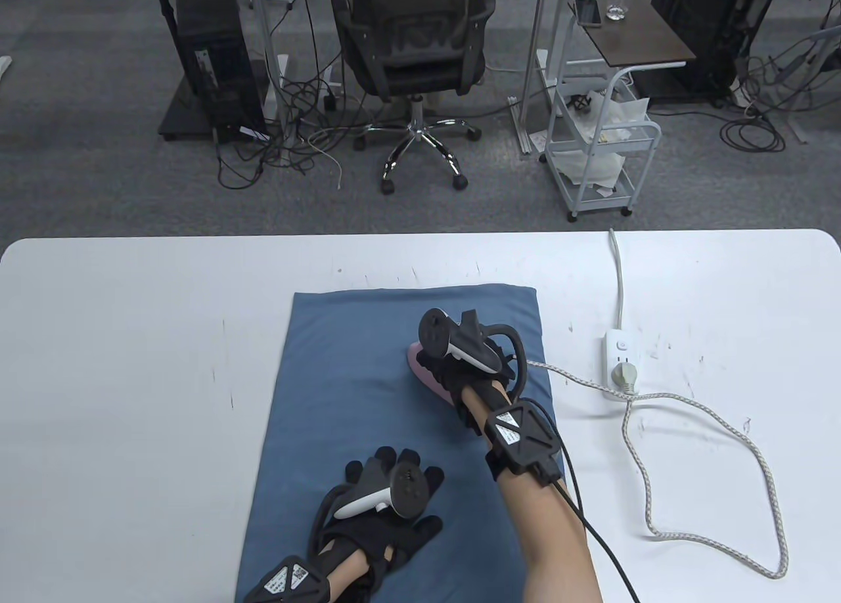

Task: Iron pillowcase with electric iron on table

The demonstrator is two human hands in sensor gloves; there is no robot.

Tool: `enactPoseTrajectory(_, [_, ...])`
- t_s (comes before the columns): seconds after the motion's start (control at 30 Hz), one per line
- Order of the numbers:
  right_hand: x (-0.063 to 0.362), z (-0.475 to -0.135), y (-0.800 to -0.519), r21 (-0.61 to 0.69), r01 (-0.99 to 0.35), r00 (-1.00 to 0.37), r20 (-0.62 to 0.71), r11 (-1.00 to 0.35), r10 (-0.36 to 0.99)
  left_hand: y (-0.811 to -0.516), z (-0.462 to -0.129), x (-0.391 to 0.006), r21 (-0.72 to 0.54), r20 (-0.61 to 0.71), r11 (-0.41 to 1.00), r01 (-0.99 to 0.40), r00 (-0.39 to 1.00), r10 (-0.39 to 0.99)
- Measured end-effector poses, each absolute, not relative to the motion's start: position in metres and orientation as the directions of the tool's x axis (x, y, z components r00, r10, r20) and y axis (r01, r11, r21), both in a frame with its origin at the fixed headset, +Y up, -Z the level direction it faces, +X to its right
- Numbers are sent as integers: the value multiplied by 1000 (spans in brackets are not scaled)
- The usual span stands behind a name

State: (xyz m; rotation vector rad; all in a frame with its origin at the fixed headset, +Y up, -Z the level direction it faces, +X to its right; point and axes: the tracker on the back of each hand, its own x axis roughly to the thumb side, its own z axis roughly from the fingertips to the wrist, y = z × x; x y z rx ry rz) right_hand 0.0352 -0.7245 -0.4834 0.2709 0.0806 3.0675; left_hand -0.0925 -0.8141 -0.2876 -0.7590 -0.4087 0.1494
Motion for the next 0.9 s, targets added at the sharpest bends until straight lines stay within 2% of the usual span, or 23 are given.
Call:
enactPoseTrajectory(0.07, [35,-477,-721,89,-84,-974,205,-993,101,-814,-288,-93,-694,305,719,14,911,276])
enactPoseTrajectory(0.2, [30,-441,-714,44,-106,-939,325,-993,114,-814,-287,-93,-694,306,720,15,911,276])
enactPoseTrajectory(0.37, [23,-398,-716,52,-29,-889,455,-998,50,-814,-287,-92,-694,306,720,15,911,275])
enactPoseTrajectory(0.47, [18,-390,-723,68,-2,-875,482,-998,34,-814,-287,-92,-694,306,720,15,911,275])
enactPoseTrajectory(0.63, [6,-410,-726,15,-7,-891,454,-1000,13,-815,-288,-92,-694,306,720,16,912,275])
enactPoseTrajectory(0.8, [-3,-465,-727,10,-24,-941,338,-1000,26,-815,-288,-92,-694,306,720,15,911,276])
enactPoseTrajectory(0.9, [-7,-485,-727,10,-34,-961,275,-999,35,-815,-288,-92,-695,306,719,15,911,277])
